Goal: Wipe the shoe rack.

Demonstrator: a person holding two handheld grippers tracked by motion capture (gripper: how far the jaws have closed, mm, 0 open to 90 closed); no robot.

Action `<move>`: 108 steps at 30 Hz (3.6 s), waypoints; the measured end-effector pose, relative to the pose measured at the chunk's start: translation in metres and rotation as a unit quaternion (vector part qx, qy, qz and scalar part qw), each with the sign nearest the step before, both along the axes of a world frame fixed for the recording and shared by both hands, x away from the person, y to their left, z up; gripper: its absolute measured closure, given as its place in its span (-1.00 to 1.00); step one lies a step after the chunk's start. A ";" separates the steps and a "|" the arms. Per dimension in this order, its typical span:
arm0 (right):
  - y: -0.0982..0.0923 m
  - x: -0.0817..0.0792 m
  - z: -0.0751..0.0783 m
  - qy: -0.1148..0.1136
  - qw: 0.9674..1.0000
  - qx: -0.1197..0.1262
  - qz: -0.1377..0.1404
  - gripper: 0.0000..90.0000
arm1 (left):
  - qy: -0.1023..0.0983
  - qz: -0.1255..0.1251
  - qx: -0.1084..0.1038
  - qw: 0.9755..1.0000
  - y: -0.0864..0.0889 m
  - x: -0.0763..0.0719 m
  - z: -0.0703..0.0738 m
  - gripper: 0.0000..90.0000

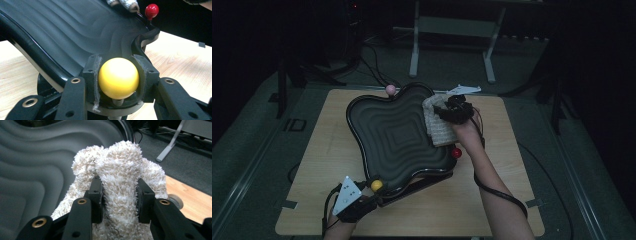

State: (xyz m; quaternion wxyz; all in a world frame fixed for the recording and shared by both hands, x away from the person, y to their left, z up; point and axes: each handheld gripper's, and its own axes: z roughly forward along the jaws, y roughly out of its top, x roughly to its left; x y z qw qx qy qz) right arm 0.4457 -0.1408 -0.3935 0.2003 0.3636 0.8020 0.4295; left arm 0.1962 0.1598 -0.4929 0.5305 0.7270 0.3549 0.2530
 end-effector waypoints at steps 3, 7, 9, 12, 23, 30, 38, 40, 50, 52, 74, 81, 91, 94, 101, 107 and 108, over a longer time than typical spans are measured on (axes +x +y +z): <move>-0.005 -0.005 -0.004 0.007 1.000 0.005 0.003 0.44 | 0.001 -0.003 0.000 1.000 0.001 0.000 0.000 0.31; -0.008 -0.012 -0.008 0.012 1.000 0.003 0.006 0.44 | 0.001 -0.003 0.000 1.000 0.000 0.000 0.000 0.31; -0.009 -0.015 -0.010 0.011 1.000 0.000 0.006 0.44 | 0.001 -0.003 0.000 1.000 0.000 0.000 0.000 0.31; -0.010 -0.019 -0.013 0.010 1.000 0.000 0.007 0.44 | 0.000 -0.001 0.001 1.000 0.000 0.000 0.000 0.31; -0.020 -0.034 -0.020 0.014 0.999 -0.019 0.023 0.44 | 0.000 0.009 0.004 1.000 -0.002 -0.001 0.001 0.31; -0.031 -0.045 -0.029 0.014 0.999 -0.022 0.035 0.45 | 0.000 0.009 0.006 1.000 -0.003 -0.001 0.001 0.31; -0.037 -0.057 -0.034 0.001 0.998 -0.044 0.042 0.46 | -0.001 0.008 0.013 1.000 -0.003 -0.001 0.001 0.31; -0.039 -0.059 -0.035 0.000 0.998 -0.044 0.043 0.46 | -0.001 0.007 0.017 1.000 -0.003 -0.001 0.002 0.32; -0.043 -0.061 -0.035 0.011 0.999 -0.029 0.040 0.44 | 0.006 -0.018 0.022 1.000 0.002 0.003 0.004 0.32; -0.044 -0.060 -0.036 0.018 0.999 -0.013 0.033 0.43 | 0.003 -0.020 0.018 1.000 0.003 0.003 0.003 0.32; 0.004 -0.009 0.039 -0.040 0.998 0.046 0.025 0.46 | -0.004 -0.026 -0.001 1.000 0.005 0.004 -0.002 0.31; 0.030 0.010 0.045 -0.049 0.997 0.051 0.012 0.46 | -0.003 -0.022 -0.004 1.000 0.005 0.003 -0.002 0.31; 0.040 0.016 0.019 -0.026 0.999 0.014 -0.017 0.46 | -0.002 -0.020 -0.004 1.000 0.004 0.003 -0.001 0.32; 0.038 0.010 0.014 -0.027 0.999 0.003 -0.016 0.46 | -0.003 -0.019 -0.003 1.000 0.004 0.003 -0.001 0.32; 0.029 -0.009 0.004 -0.026 1.000 -0.007 -0.003 0.46 | -0.002 -0.019 0.000 1.000 0.004 0.003 -0.001 0.32; 0.021 -0.021 -0.003 -0.017 1.000 -0.010 0.010 0.47 | -0.003 -0.017 0.001 1.000 0.003 0.002 -0.001 0.32; 0.019 -0.023 -0.005 -0.015 1.000 -0.005 0.012 0.47 | -0.003 -0.017 0.000 1.000 0.003 0.003 -0.001 0.32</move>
